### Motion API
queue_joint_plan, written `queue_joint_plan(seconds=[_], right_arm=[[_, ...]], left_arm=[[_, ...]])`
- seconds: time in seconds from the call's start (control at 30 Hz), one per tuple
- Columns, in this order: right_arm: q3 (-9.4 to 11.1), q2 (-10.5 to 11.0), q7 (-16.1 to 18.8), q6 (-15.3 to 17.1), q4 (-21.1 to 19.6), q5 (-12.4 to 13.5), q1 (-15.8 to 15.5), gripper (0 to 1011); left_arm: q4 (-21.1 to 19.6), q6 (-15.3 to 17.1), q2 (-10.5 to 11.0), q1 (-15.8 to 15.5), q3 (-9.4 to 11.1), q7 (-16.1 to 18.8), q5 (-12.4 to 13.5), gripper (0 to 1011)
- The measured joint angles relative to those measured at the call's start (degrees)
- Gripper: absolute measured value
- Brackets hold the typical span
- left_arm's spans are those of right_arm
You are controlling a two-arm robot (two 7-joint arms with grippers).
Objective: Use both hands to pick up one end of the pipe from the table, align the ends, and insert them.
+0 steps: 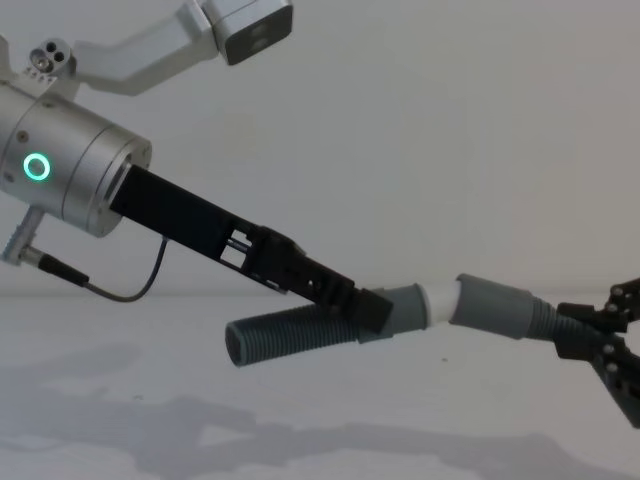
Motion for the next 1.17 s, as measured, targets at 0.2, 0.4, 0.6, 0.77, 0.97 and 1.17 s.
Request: queue_joint_plan(seconds=[0.2,0.4,0.6,0.77,0.97,1.17], right_arm=[[-0.08,-0.02,0.02,0.09,0.03,0.03,0.09,93],[-0.13,-0.02,0.05,0.16,0.05,0.06,0.15,93],[-0.16,-0.02,0.07,0.19,0.05,0.07,0.17,93],[-0.19,-0.02,0.07,0.22,0.05,0.07,0.20,93],[-0.21,-0.02,0.07,0.24,0.05,0.07,0.22,93],[-0.21,-0.02,0.07,0.25,0.05,0.07,0.24,93]], left_arm=[[0.13,-0.03,-0.02,-0.14,0.23,-0.21,-0.05,348],[0.22,-0.06,-0.05,-0.22,0.37,-0.34,-0.08,348],[0.26,-0.06,-0.06,-0.27,0.45,-0.42,-0.11,348],[0.30,-0.06,-0.07,-0.30,0.49,-0.48,-0.14,348],[0.31,-0.06,-0.07,-0.32,0.53,-0.52,-0.14,348],[0.31,-0.06,-0.07,-0.34,0.56,-0.55,-0.13,348]])
